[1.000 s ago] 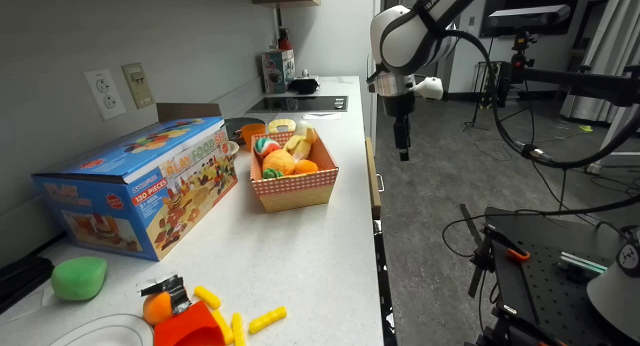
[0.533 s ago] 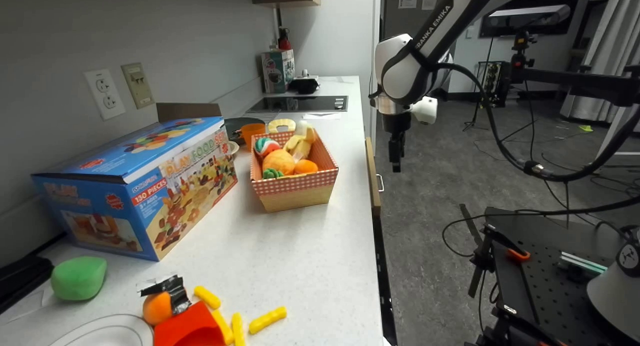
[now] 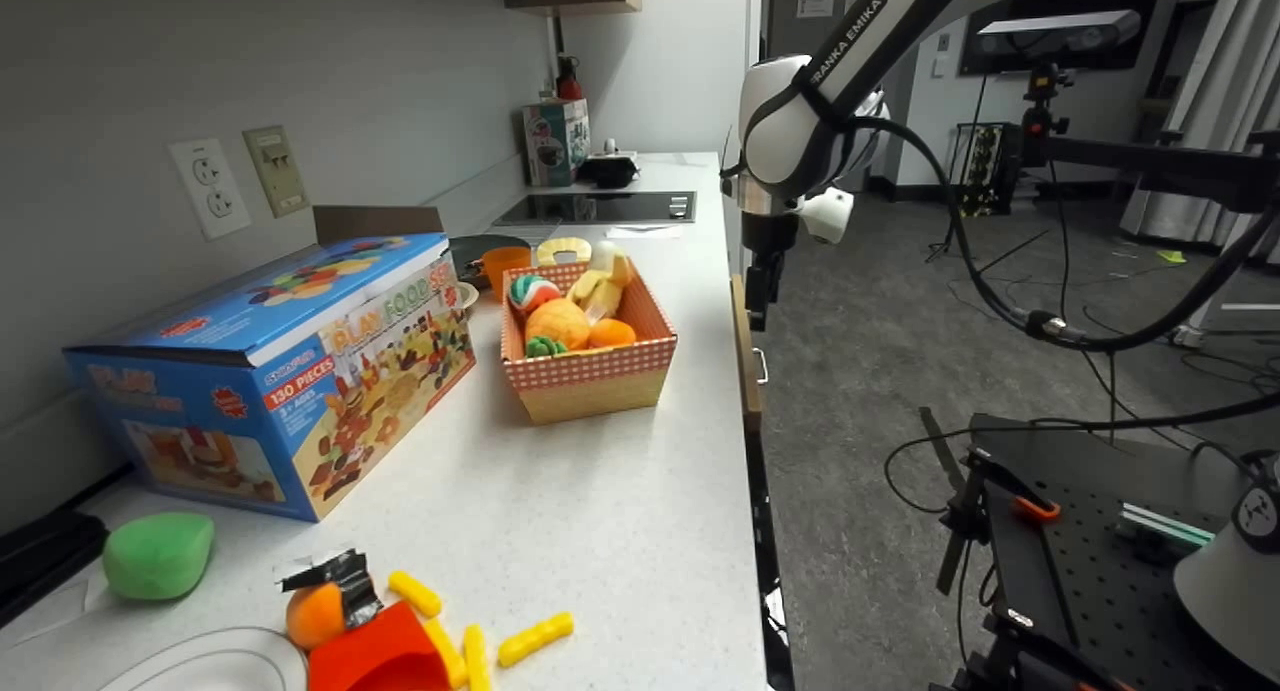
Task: Open the drawer, then remove the purple plushie from the drawer, then close the drawer
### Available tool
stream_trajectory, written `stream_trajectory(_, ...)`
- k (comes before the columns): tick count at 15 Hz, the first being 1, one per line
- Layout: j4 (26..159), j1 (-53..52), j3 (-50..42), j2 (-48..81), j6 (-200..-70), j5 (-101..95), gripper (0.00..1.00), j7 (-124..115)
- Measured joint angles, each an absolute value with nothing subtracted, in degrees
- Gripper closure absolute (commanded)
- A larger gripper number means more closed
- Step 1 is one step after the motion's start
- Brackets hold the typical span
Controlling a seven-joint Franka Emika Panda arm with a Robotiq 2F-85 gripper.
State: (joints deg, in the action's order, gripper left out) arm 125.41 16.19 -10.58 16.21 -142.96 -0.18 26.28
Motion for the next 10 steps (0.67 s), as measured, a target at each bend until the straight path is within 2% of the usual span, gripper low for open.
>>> stream_trajectory(10, 123.79, 16.66, -8.53, 21.64, -147.60, 0.55, 0.00, 26.42)
